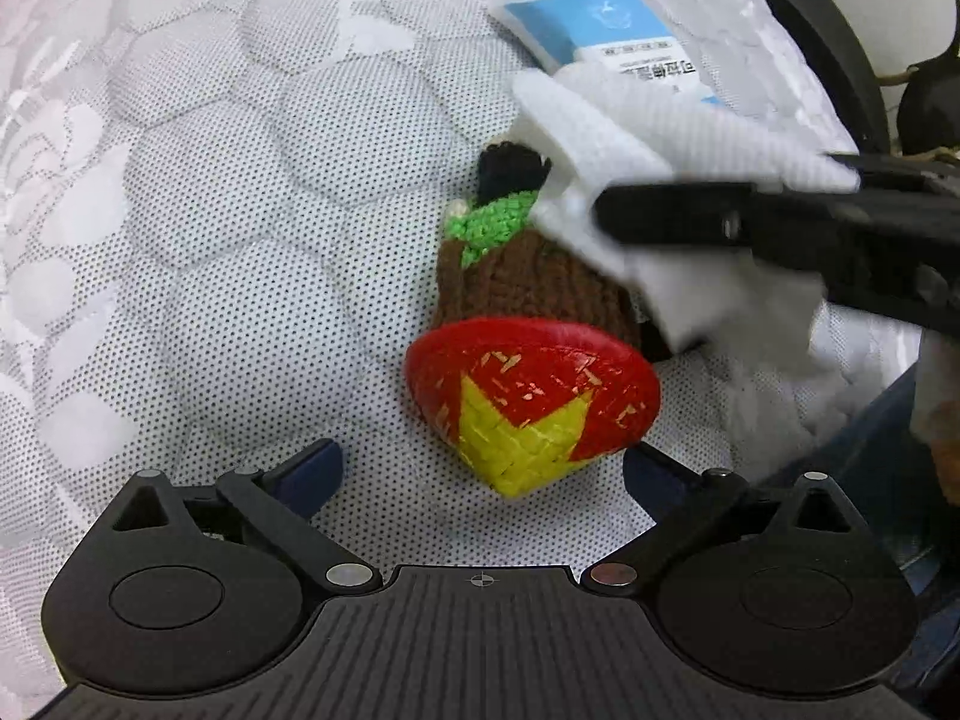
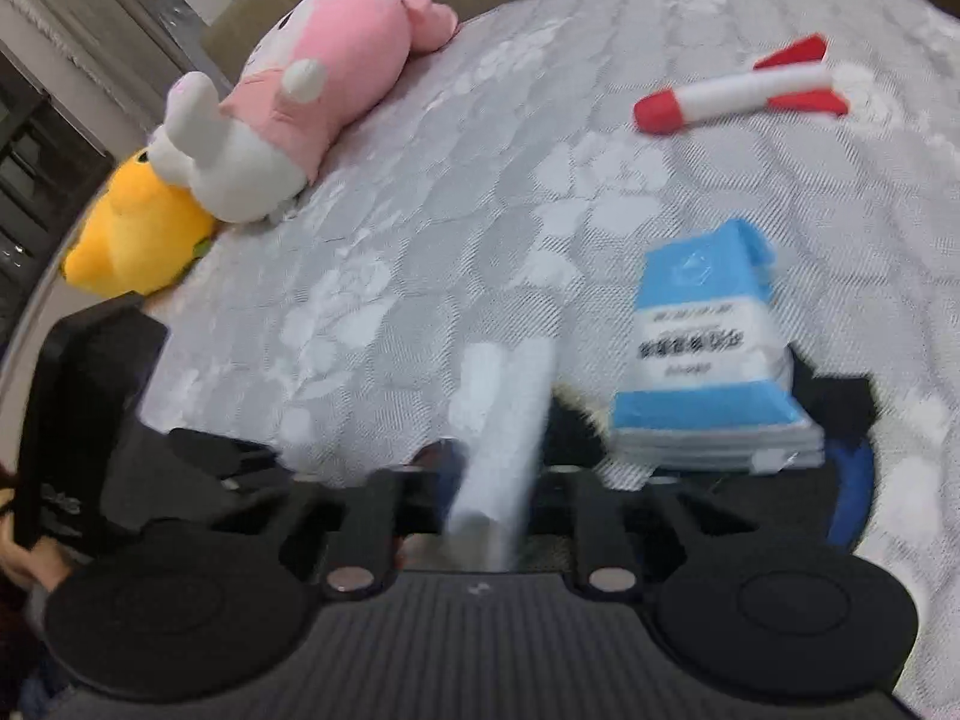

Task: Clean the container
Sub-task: 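Hold the doll with the left tool while the right tool wipes its body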

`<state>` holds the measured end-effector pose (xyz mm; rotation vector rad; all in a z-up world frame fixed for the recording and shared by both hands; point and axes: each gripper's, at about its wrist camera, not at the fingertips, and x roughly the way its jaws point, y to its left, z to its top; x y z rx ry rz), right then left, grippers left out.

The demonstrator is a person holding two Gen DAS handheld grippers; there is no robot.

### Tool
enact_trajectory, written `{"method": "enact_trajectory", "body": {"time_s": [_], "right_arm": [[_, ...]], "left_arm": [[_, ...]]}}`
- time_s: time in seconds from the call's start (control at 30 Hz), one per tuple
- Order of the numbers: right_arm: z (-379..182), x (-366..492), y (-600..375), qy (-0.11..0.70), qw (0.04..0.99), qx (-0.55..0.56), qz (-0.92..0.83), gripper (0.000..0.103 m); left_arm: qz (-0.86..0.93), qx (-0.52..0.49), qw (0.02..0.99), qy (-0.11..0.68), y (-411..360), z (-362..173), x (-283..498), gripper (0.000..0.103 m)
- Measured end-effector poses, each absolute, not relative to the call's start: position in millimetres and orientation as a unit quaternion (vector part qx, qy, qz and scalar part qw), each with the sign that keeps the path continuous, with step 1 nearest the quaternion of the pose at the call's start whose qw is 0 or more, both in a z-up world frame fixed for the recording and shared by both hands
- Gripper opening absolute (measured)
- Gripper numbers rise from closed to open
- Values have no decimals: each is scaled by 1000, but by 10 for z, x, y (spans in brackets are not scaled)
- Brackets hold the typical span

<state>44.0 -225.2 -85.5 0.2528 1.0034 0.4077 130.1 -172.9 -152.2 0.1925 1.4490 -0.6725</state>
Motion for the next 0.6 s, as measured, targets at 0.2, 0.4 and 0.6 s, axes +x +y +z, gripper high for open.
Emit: {"method": "enact_trajectory", "body": {"time_s": [0.2, 0.4, 0.6], "right_arm": [[-844, 461, -2257, 469, 873, 11, 133, 11], [-741, 405, -2332, 480, 804, 210, 280, 11], [-844, 409, -2277, 502, 813, 141, 259, 15]], "left_arm": [[-305, 96, 689, 650, -1922, -1545, 1448, 103], [-306, 110, 688, 649, -2129, -1564, 1620, 103], [-305, 113, 688, 649, -2193, -1568, 1769, 103]]}}
